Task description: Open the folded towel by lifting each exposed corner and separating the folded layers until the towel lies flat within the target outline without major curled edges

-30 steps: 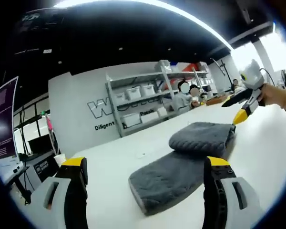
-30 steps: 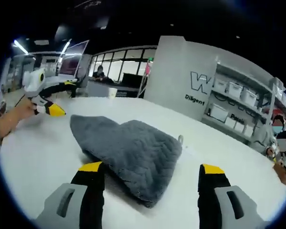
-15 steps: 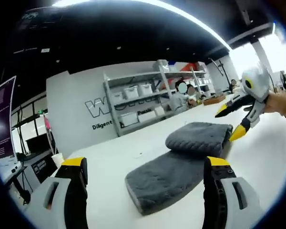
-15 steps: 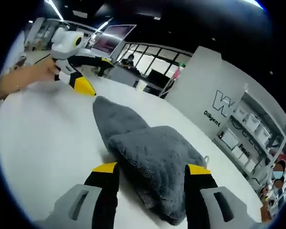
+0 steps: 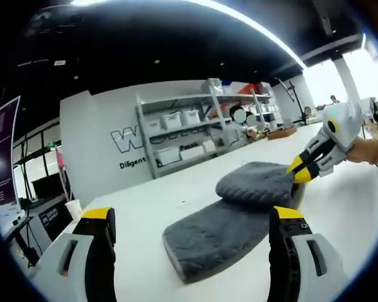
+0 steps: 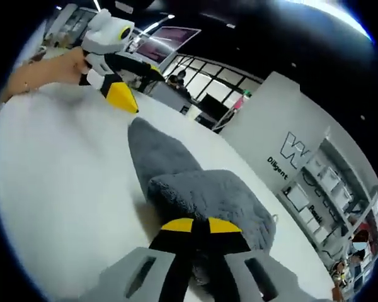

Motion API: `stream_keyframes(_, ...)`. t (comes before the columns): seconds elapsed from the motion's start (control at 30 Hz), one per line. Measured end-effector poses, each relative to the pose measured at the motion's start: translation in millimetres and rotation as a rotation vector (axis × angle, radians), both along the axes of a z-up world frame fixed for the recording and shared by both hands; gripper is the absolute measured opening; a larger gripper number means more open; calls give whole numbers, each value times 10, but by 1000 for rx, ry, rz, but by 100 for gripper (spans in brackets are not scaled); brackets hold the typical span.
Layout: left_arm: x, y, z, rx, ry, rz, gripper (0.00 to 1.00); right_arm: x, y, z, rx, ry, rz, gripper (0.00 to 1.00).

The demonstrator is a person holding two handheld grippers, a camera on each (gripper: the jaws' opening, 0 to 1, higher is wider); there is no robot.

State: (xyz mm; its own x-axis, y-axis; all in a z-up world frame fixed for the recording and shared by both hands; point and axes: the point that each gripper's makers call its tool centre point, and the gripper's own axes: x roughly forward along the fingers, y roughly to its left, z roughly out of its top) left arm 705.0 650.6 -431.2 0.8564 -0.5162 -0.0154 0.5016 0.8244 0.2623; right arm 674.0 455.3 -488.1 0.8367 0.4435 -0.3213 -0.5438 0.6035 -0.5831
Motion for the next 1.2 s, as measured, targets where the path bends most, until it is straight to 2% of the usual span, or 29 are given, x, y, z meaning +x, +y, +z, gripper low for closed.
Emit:
stream_keyframes(0.17,-2,2,1,-6,5,-1,100,-9,-26,27,129,43,-10,0)
stream_keyframes(0.23,-6,-12,-15,-11,17,-9,100,53,-39,79,200,53,-16,0)
stream_keyframes(0.27,-7,-17,-19,-14,20,-12,100,53,-42,88,210,55,-15,0)
stream_keyframes(0.33,-15,-53,-32,-51,47,-38,100,43,-89,175,265,45,-20,0)
stream_keyframes(0.4,-16,-60,-33,-59,52,-46,100,40,-116,211,273,34,-25,0)
stream_keyframes(0.47,-19,-87,-72,-40,66,-60,100,34,-205,370,296,-32,-47,0)
stream_keyframes(0.53,-20,-112,-101,-16,68,-60,100,30,-252,446,316,-58,-60,0)
stream_keyframes(0.63,-43,-182,-164,25,82,-85,100,48,-420,658,391,-119,-97,0)
stream_keyframes(0.77,-76,-259,-246,45,115,-119,100,75,-670,792,452,-158,-159,0)
stream_keyframes(0.9,-85,-274,-273,57,123,-126,100,83,-761,818,466,-167,-183,0)
stream_keyframes(0.97,-99,-291,-311,74,135,-134,99,122,-1116,863,542,-184,-280,0)
stream_keyframes(1.03,-110,-290,-313,71,139,-139,99,128,-1306,872,608,-186,-336,0)
stream_keyframes(1.2,-110,-270,-288,64,135,-138,98,151,-1612,842,681,-182,-429,0)
